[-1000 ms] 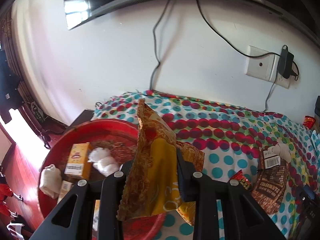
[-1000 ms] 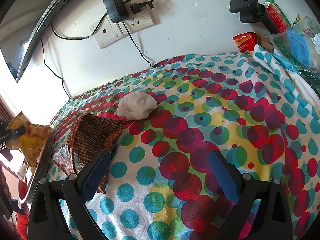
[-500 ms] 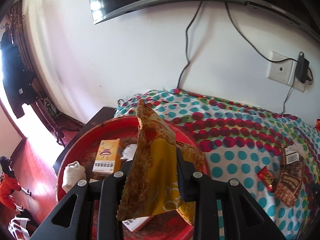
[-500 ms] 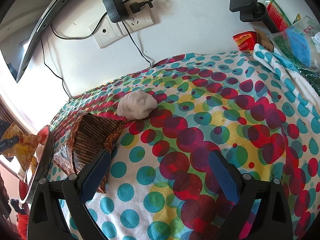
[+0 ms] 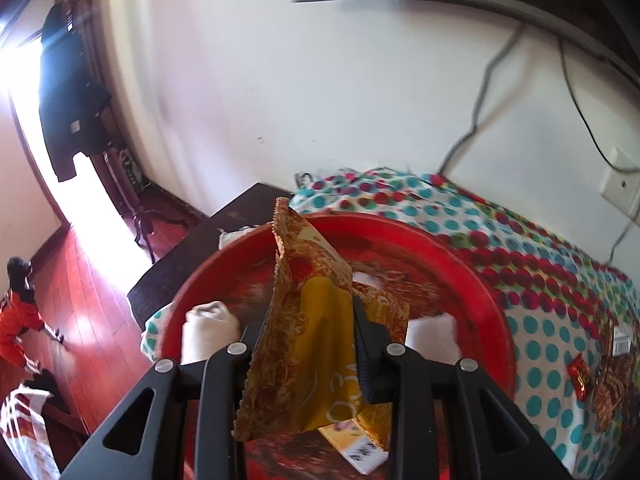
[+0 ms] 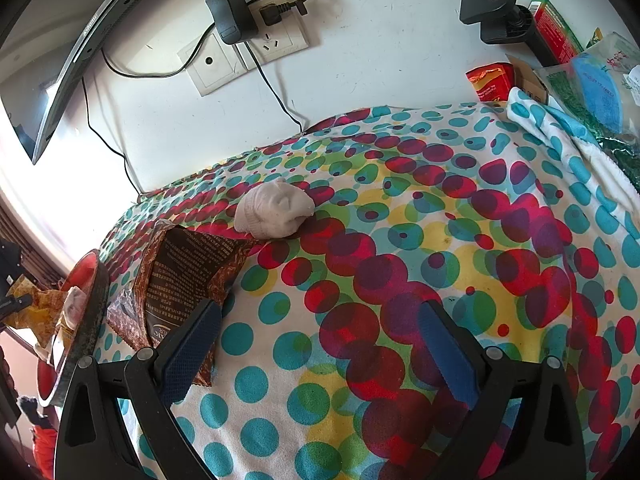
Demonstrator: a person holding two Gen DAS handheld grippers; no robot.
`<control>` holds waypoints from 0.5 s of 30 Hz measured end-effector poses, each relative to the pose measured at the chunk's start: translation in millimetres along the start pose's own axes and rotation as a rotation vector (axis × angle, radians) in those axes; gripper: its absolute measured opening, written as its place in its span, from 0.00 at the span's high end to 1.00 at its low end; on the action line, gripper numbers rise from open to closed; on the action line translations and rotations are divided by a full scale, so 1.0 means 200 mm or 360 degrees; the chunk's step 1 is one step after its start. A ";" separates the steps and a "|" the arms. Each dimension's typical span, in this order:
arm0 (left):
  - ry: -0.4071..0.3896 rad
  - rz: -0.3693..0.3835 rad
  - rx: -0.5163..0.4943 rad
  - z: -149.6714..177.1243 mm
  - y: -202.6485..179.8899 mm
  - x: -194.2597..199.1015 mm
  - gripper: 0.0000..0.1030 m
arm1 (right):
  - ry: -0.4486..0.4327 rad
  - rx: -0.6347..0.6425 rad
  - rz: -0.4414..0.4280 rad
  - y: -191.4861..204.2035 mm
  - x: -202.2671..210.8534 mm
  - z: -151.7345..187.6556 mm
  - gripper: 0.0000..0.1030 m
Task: Organize objects
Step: 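Carry the yellow bag into the red tray and open the left gripper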
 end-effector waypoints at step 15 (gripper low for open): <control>-0.0037 -0.0242 0.0158 -0.19 0.58 -0.05 0.70 | 0.0010 0.0004 0.0004 0.00 -0.01 0.01 0.03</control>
Point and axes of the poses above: each gripper's, at about its wrist camera, not at the fingertips, and x roughly against the way its jaws point, y to its left, z to its underside, the point moved 8 cm from there along -x, roughly the way its jaws point, and after that the axes turned 6 degrees about -y, right-handed, at the moved point
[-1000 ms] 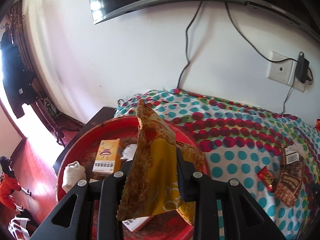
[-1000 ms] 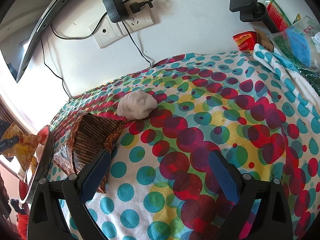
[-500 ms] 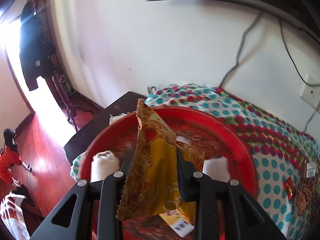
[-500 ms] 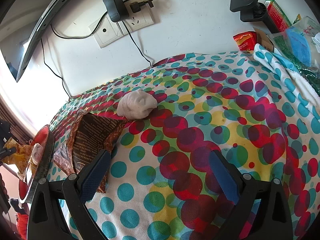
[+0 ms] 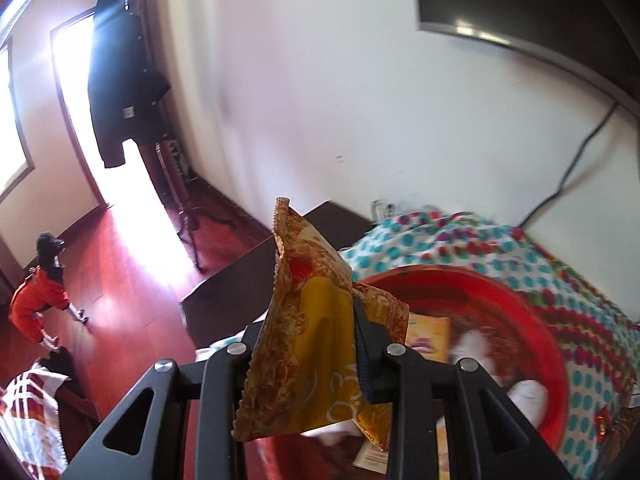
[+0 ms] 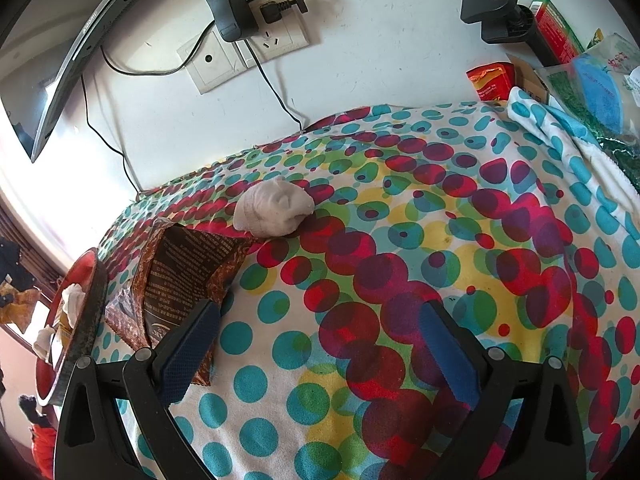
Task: Organize objects
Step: 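Carry the yellow bag into the red tray and open the left gripper, then grasp the brown OCAK snack bag with the right gripper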
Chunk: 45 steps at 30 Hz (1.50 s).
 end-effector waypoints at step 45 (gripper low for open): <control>-0.0018 0.0866 0.0308 1.03 -0.28 0.73 0.21 | -0.0042 0.0883 0.0253 0.58 0.03 0.14 0.01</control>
Point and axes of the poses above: each gripper's, at about its wrist camera, not at the fingertips, and x roughly against the way its jaws point, y to its left, z to its underside, the point moved 8 cm from there along -x, roughly the way its jaws point, and after that the axes turned 6 degrees about -y, right-handed, at the moved point
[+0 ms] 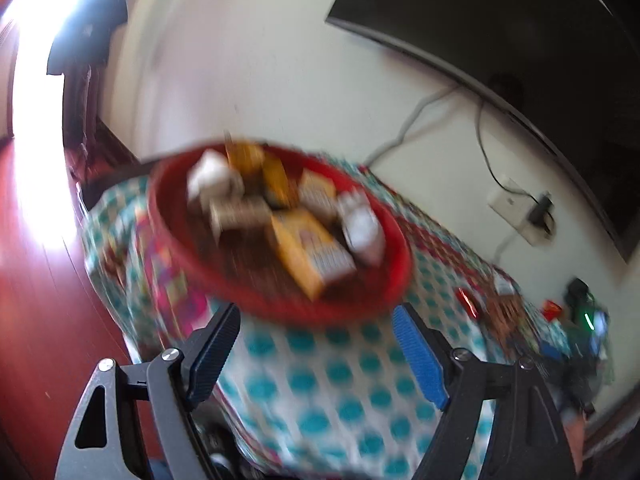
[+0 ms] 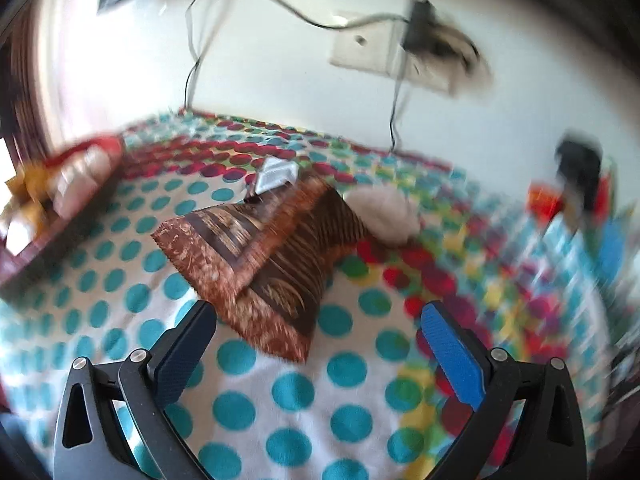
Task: Organize objects
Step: 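Grasp the brown OCAK snack bag with the right gripper, then lift the brown bag and carry it toward the red tray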
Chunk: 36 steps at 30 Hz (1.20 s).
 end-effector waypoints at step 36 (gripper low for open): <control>0.0306 0.0266 -0.0307 0.36 -0.31 -0.12 0.21 | 0.0252 0.0125 -0.0376 -0.31 -0.22 -0.08 0.00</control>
Point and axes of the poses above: each gripper's, at about its wrist camera, not at the fingertips, and x roughly against the way its jaws point, y to its left, z to its underside, the point moved 8 cm from there along -x, roughly the way its jaws point, and after that the axes turned 6 degrees about -y, right-handed, at the moved point
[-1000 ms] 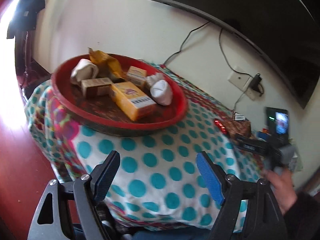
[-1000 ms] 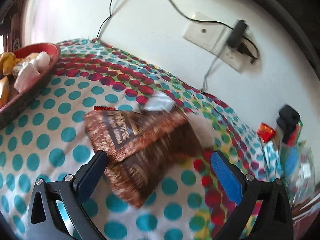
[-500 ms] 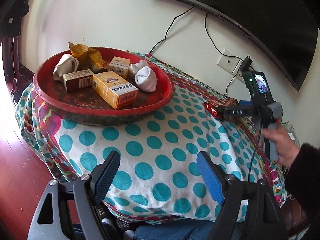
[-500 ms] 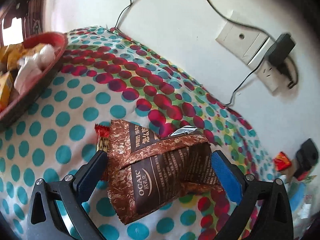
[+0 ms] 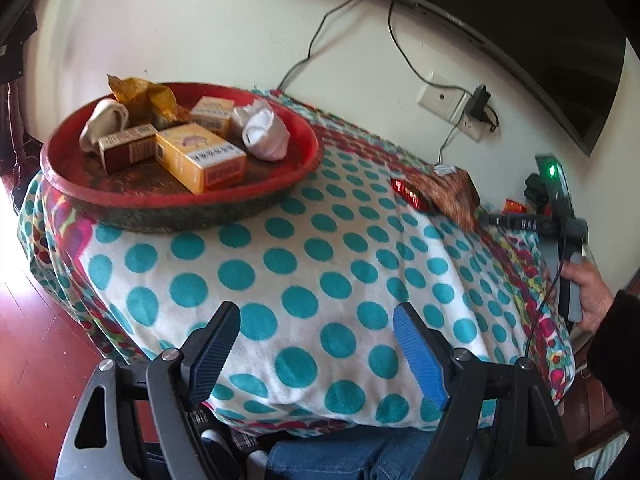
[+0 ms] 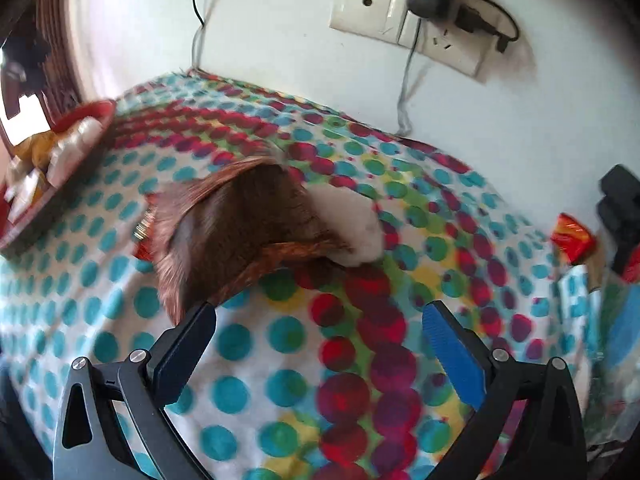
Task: Organize objects
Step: 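Lift the brown bag and carry it toward the red tray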
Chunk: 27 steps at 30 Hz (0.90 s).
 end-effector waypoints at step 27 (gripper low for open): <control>-0.0015 0.0065 0.0004 -0.01 -0.04 0.05 0.21 | 0.0016 -0.1178 0.0042 0.20 -0.29 -0.21 0.48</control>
Point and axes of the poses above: each gripper's, at about its wrist camera, not at the fingertips, and x roughly against the way its jaws point, y to its left, z to its underside, the point moved 8 cm from there along -x, roughly the way its jaws point, and after that the axes turned 6 degrees about -y, right-handed, at the moved point
